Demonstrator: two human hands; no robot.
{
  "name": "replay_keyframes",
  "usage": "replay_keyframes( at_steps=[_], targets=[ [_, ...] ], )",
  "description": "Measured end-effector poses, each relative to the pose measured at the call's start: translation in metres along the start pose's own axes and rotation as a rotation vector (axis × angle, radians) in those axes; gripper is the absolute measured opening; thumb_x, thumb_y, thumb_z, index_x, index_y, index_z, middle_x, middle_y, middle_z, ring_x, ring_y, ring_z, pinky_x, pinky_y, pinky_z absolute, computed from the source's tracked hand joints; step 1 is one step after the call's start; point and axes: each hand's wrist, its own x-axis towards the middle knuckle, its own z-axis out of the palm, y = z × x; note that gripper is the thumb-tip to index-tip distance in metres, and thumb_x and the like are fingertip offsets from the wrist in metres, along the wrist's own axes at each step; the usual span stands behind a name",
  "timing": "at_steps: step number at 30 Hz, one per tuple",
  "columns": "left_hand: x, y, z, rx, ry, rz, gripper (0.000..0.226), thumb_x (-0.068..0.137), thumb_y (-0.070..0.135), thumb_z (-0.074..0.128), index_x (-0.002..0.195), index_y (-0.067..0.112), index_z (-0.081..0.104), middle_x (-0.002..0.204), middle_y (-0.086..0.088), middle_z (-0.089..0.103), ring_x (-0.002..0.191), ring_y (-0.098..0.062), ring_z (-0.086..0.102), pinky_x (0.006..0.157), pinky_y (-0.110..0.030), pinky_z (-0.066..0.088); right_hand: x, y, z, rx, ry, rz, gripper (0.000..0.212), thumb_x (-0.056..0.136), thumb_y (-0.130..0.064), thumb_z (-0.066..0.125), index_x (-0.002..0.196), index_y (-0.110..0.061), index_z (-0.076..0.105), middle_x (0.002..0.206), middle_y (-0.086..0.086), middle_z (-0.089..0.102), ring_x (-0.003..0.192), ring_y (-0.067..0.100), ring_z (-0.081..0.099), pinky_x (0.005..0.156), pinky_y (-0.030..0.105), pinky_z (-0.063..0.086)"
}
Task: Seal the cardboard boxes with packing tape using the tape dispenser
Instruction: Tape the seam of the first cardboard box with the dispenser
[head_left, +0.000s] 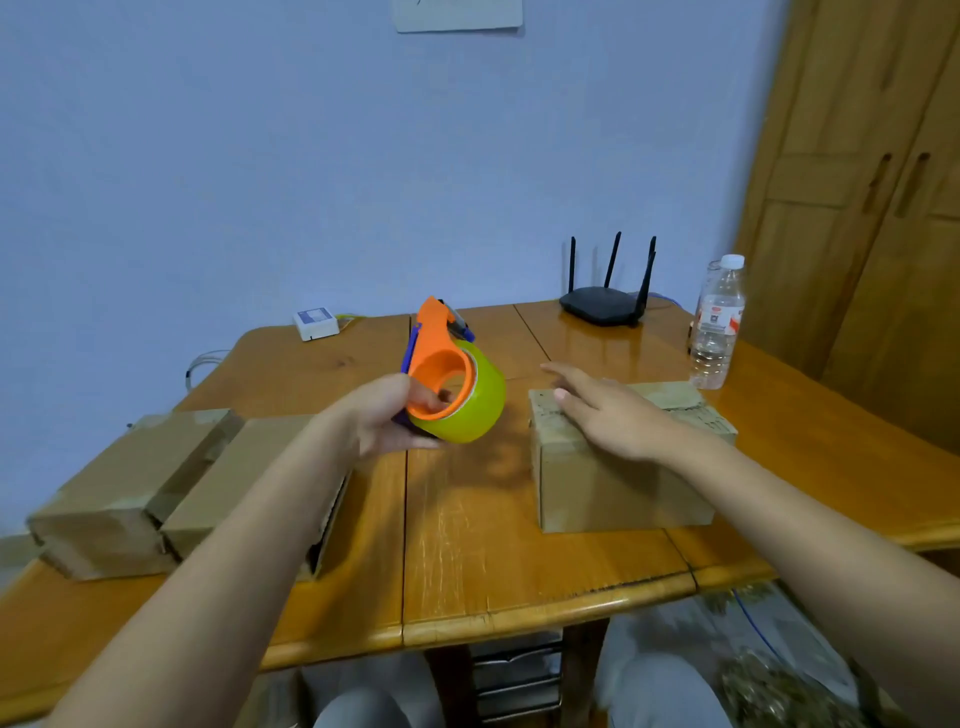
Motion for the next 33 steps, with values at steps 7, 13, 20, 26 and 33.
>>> replay_keyframes(
  at_steps=[7,13,20,26,33],
  targets=[
    [-0.015,-0.054,0.058,-0.325,-0.177,-0.025,0.028,0.091,-0.007,0.046,0.113,0.007,0.054,0.106,-0.021,0.064,0.093,-0.035,0.066,0.073,-0.047,0.061,0.014,0.012,0.017,-0.218,0.018,-0.038,0.044,0.108,-0.039,0.027,0.141,-0.022,0.051,0.145,0.003,0.055,0.135,0.024,0.047,0.118,0.051,0.026],
    [-0.02,-0.071,0.062,-0.131,-0.247,-0.039,0.042,0.064,-0.002,0.063,0.104,0.009,0.062,0.084,-0.008,0.071,0.074,-0.021,0.069,0.067,-0.033,0.057,0.009,0.001,0.01,-0.163,-0.003,0.0,0.017,0.106,-0.025,0.037,0.112,-0.027,0.053,0.125,0.006,0.062,0.125,0.025,0.052,0.12,0.048,0.016],
    [-0.027,-0.07,0.059,-0.394,-0.177,-0.012,0.032,0.087,-0.007,0.049,0.117,0.004,0.053,0.102,-0.021,0.065,0.088,-0.033,0.067,0.072,-0.045,0.06,0.0,0.01,-0.015,0.214,0.387,0.174,0.035,0.1,-0.007,0.044,0.124,-0.021,0.066,0.12,0.004,0.069,0.081,0.02,0.066,0.069,0.018,0.048],
    [-0.031,-0.067,0.055,-0.454,-0.134,0.022,0.026,0.091,-0.006,0.049,0.113,0.008,0.054,0.109,-0.022,0.063,0.098,-0.035,0.065,0.079,-0.045,0.055,-0.036,0.036,-0.043,0.081,0.427,0.616,0.072,0.101,-0.056,0.041,0.154,-0.008,0.03,0.149,0.017,0.049,0.135,0.039,0.047,0.11,0.05,0.041],
    [-0.033,-0.07,0.064,-0.327,-0.159,0.058,0.033,0.084,-0.009,0.054,0.113,0.006,0.057,0.088,-0.013,0.069,0.08,-0.025,0.069,0.067,-0.039,0.058,-0.076,0.032,-0.016,0.245,0.234,0.638,0.096,0.07,-0.038,0.09,0.148,-0.012,0.039,0.143,0.008,0.054,0.129,0.029,0.053,0.1,0.038,0.046]
  ],
)
